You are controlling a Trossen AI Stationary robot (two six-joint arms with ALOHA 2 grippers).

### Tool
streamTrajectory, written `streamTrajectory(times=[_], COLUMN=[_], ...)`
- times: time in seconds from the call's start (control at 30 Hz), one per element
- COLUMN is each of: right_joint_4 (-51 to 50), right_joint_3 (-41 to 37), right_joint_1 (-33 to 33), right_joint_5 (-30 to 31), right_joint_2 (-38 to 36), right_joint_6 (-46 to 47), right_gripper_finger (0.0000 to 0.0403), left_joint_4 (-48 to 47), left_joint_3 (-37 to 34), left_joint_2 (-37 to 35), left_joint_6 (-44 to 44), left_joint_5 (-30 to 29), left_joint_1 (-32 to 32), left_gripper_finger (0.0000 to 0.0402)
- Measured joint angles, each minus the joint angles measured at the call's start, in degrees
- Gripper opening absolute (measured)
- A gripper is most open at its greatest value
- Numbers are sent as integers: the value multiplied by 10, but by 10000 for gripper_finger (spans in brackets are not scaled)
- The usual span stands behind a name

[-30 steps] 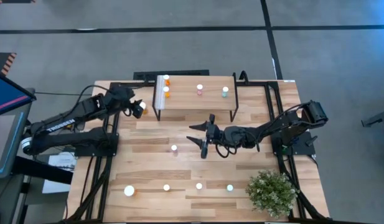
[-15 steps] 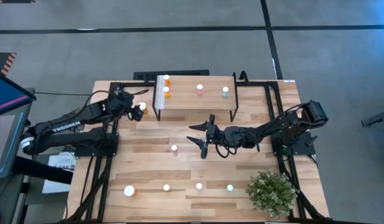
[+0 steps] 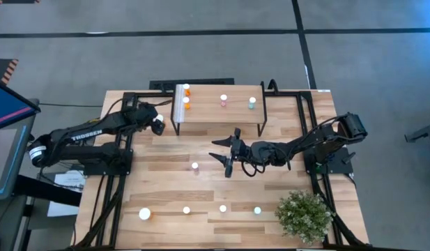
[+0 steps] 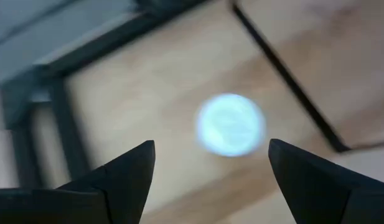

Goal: Pick and place medicine bottles onto shelf by color
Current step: Put the top large orange pill bottle on the shelf

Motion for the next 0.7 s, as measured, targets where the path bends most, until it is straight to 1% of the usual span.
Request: streamTrajectory(times=[0.07, 0.13, 0.27, 0.57, 0.7], right_joint_4=[0, -1, -2, -4, -4], right_joint_3=[0, 0, 0, 0, 0], right_joint_1=[0, 0, 0, 1, 1], right_joint_5=[0, 0, 0, 0, 0], right_joint_2=[0, 0, 0, 0, 0], right_joint_6=[0, 0, 0, 0, 0], right_gripper_finger=[235, 235, 235, 235, 235], left_joint_4=[19, 43, 62, 64, 80], left_joint_3=[0, 0, 0, 0, 0], left_joint_2=[17, 31, 50, 73, 87], left_joint_6=[23, 40, 53, 67, 79], left_joint_5=[38, 56, 58, 62, 90], left_joint_1=[3, 5, 18, 55, 72], left_gripper_finger=[300, 300, 300, 301, 301])
